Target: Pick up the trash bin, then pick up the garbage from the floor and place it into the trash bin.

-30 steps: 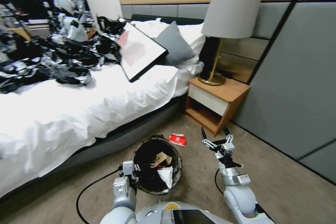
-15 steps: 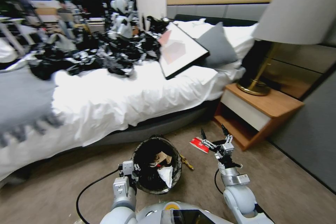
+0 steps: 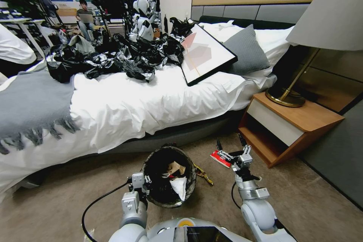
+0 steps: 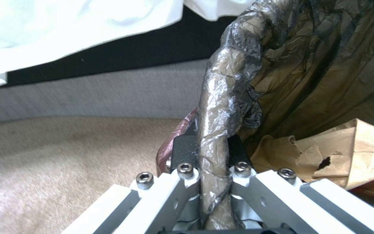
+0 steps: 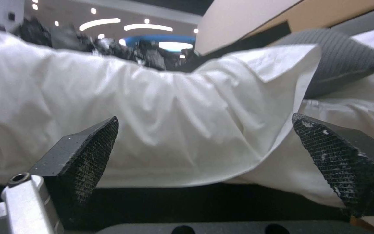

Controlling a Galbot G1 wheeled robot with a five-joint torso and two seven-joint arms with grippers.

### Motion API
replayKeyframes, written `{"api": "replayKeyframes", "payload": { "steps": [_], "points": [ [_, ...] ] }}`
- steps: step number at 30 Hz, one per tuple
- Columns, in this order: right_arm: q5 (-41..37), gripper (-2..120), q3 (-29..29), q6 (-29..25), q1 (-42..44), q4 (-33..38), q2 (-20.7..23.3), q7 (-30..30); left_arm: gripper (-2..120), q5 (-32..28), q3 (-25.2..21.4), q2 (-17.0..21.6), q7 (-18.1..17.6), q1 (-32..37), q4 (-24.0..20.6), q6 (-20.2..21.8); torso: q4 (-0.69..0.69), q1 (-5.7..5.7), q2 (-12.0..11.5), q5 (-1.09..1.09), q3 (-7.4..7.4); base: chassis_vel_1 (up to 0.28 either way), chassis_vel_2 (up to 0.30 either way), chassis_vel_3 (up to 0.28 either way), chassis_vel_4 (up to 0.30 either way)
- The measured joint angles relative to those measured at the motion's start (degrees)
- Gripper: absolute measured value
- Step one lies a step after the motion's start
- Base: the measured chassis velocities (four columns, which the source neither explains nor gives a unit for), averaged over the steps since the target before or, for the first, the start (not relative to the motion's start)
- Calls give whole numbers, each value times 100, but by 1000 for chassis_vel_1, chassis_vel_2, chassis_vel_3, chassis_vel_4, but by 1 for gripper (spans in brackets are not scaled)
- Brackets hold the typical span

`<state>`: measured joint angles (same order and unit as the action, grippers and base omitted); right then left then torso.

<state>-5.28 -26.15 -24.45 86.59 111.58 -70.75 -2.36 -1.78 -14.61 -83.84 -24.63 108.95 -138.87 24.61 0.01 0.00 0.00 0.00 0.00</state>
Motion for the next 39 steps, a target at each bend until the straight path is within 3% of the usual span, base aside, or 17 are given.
{"api": "replayKeyframes", "payload": {
  "steps": [21,28,39],
  "points": [
    [-100,100,31,997,-1265,-1880,563,644,0,104,-33,-34,11,38,0,-36,-1,0,0,0,0,0,0,0,0],
    [30,100,229,1312,-2180,-3163,687,869,0,167,-32,-51,13,96,-13,-78,1,0,0,1,0,0,0,0,0],
    [249,100,367,1628,-2869,-4099,856,1297,0,223,-43,-78,11,129,-43,-80,0,0,0,0,1,0,0,0,0]
  ]
}}
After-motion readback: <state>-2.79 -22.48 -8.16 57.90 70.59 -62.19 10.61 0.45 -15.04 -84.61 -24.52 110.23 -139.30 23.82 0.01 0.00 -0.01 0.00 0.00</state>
